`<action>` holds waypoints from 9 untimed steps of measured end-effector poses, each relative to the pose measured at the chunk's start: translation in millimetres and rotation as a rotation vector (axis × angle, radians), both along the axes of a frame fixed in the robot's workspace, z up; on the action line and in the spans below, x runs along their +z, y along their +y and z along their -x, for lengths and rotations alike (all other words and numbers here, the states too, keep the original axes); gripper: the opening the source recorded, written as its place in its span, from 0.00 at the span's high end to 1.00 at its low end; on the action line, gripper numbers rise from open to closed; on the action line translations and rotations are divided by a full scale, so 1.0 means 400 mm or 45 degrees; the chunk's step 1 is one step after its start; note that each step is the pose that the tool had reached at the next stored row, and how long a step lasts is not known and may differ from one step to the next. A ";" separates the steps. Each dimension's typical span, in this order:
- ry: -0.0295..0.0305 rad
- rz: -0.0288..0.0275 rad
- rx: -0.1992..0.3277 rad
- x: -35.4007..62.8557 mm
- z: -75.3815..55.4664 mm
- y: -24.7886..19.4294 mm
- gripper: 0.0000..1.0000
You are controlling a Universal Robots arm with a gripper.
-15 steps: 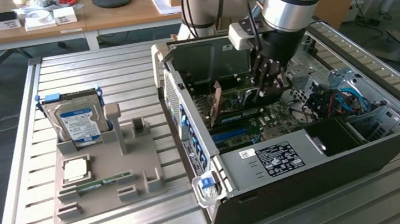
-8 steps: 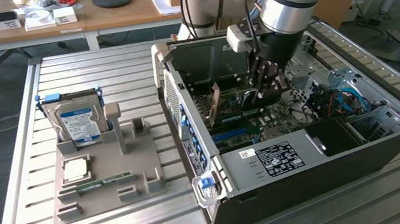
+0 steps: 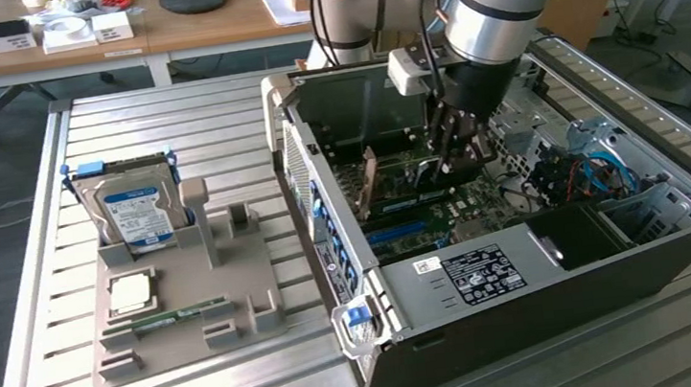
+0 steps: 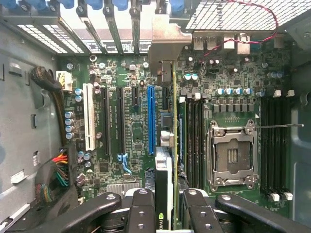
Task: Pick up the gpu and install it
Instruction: 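Insert the gpu into the slot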
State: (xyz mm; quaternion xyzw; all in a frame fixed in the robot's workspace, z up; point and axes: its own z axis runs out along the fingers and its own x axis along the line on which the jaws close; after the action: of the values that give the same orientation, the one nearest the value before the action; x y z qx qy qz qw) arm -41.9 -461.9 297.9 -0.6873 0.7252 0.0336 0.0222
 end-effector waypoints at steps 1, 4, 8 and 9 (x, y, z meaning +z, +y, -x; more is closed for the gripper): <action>0.0001 0.0000 0.000 0.000 0.000 0.000 0.73; 0.0000 -0.0001 0.000 0.000 0.002 0.000 0.73; -0.0002 -0.0006 0.000 -0.003 0.008 0.000 0.73; -0.0001 -0.0003 0.000 -0.006 0.009 0.000 0.73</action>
State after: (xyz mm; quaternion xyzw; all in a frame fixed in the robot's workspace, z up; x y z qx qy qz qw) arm -45.6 -461.9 295.7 -0.6873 0.7253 0.0337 0.0223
